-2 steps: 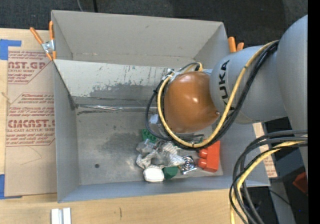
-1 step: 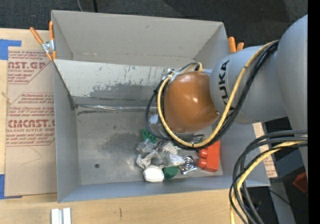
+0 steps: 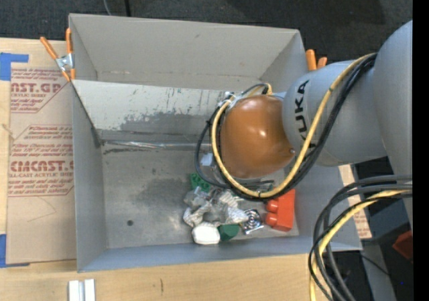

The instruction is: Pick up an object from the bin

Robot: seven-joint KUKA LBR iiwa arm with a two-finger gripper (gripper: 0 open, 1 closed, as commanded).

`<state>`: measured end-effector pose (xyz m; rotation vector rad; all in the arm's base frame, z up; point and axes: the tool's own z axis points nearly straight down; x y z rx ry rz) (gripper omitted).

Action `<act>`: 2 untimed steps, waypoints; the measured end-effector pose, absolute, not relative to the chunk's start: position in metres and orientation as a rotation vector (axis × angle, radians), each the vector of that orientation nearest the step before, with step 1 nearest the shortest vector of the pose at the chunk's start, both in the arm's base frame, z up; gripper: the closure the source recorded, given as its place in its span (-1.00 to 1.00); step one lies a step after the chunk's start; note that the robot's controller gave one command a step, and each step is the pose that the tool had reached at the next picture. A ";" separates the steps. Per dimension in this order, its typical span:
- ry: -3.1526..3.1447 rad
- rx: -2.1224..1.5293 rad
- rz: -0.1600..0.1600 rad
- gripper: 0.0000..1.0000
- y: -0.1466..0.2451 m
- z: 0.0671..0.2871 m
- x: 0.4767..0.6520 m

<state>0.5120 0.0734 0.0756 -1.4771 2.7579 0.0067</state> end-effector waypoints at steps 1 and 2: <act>2.758 -1.476 0.006 1.00 0.074 0.085 0.512; 2.760 -1.478 0.009 1.00 0.074 0.091 0.511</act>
Offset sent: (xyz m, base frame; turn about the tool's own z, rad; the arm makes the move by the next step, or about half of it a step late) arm 0.0001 0.0001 0.0814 0.0000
